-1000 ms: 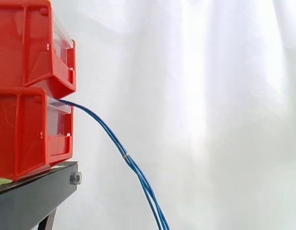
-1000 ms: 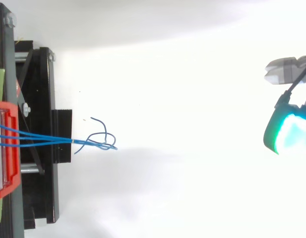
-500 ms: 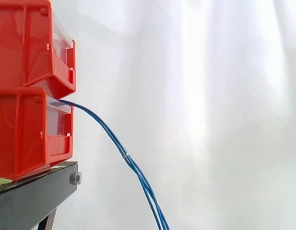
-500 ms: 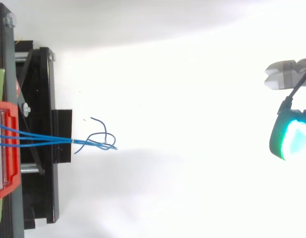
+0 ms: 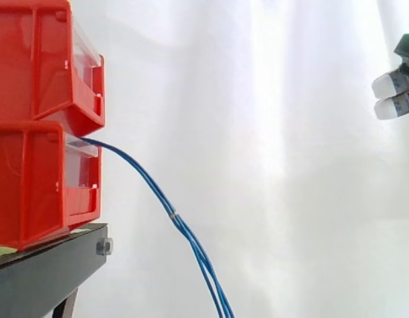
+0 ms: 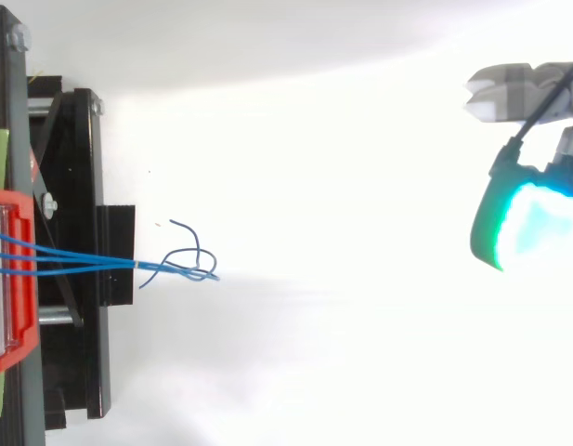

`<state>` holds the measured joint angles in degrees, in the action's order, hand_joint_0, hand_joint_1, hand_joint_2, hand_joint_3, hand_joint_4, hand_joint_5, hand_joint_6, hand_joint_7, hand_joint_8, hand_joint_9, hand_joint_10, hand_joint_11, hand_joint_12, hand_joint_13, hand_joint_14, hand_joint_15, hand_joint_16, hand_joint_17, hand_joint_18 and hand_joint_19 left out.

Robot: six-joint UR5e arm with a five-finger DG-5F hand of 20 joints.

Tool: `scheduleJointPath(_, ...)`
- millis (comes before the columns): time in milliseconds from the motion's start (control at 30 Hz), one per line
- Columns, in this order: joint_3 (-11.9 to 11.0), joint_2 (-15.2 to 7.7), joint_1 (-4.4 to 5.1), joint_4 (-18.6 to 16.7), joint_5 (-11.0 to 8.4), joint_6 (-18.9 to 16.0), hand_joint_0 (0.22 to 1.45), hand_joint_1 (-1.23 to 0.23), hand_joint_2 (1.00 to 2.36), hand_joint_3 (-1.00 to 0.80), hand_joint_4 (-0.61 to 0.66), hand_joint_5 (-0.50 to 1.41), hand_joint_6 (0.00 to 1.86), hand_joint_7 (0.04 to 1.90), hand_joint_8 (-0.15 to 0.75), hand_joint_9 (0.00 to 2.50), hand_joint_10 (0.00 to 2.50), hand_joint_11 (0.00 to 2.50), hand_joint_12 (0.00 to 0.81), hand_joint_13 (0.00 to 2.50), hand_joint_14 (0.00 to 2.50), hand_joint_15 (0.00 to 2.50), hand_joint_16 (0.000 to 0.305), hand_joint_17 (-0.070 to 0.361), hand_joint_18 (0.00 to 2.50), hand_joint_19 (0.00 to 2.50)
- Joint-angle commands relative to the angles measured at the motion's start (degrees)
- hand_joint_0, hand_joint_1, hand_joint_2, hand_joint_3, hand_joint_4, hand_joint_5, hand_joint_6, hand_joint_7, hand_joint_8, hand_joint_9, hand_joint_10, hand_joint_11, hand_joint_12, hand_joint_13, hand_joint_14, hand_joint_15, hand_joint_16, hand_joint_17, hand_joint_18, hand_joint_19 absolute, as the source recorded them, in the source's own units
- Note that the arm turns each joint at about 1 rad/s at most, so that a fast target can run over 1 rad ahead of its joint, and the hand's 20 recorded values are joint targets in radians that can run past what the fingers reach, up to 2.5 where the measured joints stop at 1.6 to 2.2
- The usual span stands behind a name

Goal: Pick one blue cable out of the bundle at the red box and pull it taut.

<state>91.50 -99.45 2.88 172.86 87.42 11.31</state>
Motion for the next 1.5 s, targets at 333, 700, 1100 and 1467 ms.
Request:
scheduleJointPath(333,0.00,-9.62,0.38,-13.25,-0.93,0.03,0.52,-0.82,1.00,-0.50,0.37,-0.19,0.50,0.91,0.254,0.10,0.00,0.00,0.352,0.00,0.00,0.05,0.053,0.120,0.09,0.20)
scheduleJointPath(700,0.00,-13.05,0.46,-19.58,-12.36,1.17,0.48,-0.73,1.00,-0.50,0.38,-0.19,0.50,0.84,0.272,0.12,0.00,0.00,0.365,0.00,0.00,0.06,0.056,0.127,0.08,0.21)
scheduleJointPath(1100,-2.55,-18.93,1.34,-27.32,-20.36,4.69,0.48,-0.72,1.00,-0.50,0.39,-0.19,0.50,0.84,0.272,0.12,0.00,0.00,0.363,0.00,0.00,0.05,0.056,0.126,0.08,0.21)
scheduleJointPath(1467,-9.23,-26.05,1.69,-27.49,-17.10,4.34,0.50,-0.70,1.00,-0.50,0.39,-0.18,0.50,0.85,0.273,0.14,0.00,0.00,0.357,0.00,0.00,0.06,0.054,0.122,0.07,0.22)
